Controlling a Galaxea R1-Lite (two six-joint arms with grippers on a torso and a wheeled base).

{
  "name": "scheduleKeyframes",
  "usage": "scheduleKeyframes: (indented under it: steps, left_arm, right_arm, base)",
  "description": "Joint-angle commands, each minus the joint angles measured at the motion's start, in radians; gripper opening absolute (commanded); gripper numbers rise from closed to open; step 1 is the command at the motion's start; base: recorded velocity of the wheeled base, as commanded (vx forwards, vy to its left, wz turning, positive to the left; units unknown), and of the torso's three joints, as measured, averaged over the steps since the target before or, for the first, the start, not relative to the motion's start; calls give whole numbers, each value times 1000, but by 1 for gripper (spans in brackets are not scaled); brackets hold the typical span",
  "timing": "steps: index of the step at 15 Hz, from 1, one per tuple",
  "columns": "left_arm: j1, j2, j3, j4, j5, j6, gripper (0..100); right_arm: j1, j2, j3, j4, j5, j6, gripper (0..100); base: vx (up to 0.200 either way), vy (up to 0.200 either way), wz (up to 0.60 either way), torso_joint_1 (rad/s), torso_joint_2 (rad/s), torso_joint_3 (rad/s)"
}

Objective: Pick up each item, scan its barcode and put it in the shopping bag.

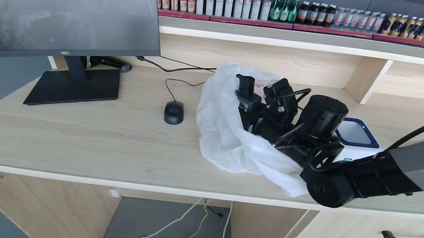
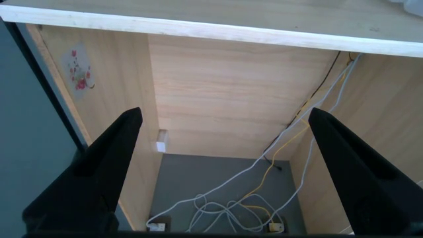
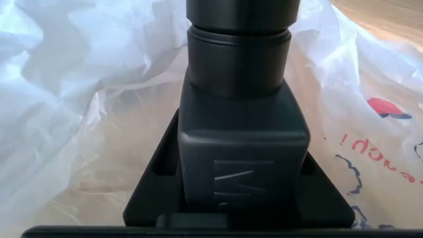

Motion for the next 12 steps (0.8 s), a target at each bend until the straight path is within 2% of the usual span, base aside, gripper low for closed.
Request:
scheduleKeyframes:
  steps: [1, 12]
  left_arm:
    - [-1, 0, 0, 0, 0, -1, 100]
    - [1, 0, 0, 0, 0, -1, 100]
  right_arm:
    - [2, 37, 11, -3, 1, -1, 0]
    - [2, 35, 27, -3, 2, 1, 0]
  base:
    - [0, 0, 0, 0, 0, 0]
    - [0, 0, 0, 0, 0, 0]
